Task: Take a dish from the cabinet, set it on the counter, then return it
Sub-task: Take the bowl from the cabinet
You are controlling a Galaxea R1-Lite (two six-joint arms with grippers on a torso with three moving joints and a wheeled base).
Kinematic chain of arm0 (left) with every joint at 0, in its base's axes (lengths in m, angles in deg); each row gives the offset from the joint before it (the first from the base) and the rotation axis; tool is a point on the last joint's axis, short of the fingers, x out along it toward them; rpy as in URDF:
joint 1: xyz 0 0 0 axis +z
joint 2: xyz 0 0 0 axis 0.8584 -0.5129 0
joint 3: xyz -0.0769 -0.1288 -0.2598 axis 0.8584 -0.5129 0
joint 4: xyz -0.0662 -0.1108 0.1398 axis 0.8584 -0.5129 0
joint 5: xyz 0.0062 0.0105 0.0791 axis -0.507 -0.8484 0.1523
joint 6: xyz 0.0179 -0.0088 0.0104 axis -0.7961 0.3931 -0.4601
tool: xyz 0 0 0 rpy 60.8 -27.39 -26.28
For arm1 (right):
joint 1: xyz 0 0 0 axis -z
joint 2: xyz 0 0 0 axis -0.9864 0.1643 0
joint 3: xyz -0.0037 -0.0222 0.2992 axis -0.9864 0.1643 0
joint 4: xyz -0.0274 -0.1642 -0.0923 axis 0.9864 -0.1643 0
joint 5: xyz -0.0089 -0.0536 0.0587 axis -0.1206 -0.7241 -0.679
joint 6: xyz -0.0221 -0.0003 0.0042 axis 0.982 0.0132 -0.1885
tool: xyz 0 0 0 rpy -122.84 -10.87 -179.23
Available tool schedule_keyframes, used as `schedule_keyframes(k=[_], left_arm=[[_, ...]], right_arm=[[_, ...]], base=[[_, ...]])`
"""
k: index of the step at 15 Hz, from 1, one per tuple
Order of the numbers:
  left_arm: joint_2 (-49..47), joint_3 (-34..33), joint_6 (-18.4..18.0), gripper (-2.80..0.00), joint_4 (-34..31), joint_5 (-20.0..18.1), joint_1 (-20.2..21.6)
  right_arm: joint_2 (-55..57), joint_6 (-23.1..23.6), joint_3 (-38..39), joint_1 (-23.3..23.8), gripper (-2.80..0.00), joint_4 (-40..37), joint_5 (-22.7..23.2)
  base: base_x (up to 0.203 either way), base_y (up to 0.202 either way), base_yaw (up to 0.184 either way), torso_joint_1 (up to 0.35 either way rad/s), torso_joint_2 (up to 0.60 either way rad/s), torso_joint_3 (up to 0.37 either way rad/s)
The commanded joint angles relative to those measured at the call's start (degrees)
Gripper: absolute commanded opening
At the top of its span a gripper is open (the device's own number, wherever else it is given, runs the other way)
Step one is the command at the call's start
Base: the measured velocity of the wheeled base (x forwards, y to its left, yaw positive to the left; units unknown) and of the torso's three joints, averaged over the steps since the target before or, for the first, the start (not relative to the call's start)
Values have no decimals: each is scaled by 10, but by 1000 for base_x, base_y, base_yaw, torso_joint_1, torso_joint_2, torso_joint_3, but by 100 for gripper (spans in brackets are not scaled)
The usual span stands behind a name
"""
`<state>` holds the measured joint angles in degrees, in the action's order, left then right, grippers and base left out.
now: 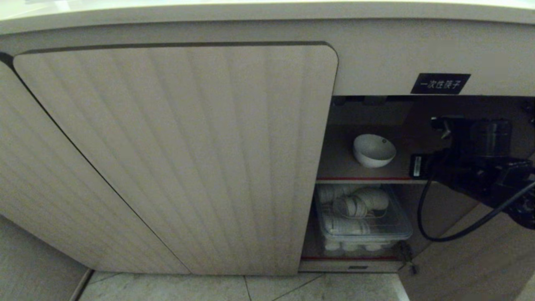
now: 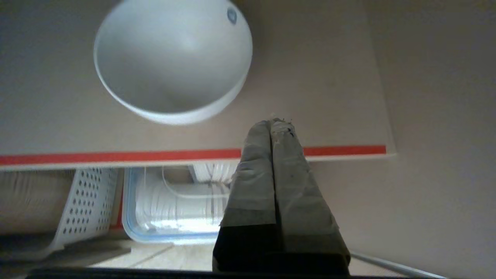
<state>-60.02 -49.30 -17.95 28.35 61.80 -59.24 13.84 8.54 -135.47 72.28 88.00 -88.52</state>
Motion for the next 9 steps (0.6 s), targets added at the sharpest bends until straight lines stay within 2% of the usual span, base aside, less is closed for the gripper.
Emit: schedule_keyframes(k=[1, 9], left_arm=[[0, 0, 0, -280, 0, 0, 1], [0, 0, 0, -280, 0, 0, 1]], right_arm=[[-3, 0, 0, -1, -280, 8, -1], [13, -2, -5, 0, -280, 31, -1]], base=[[0, 0, 0, 0, 0, 0], [0, 0, 0, 0, 0, 0]])
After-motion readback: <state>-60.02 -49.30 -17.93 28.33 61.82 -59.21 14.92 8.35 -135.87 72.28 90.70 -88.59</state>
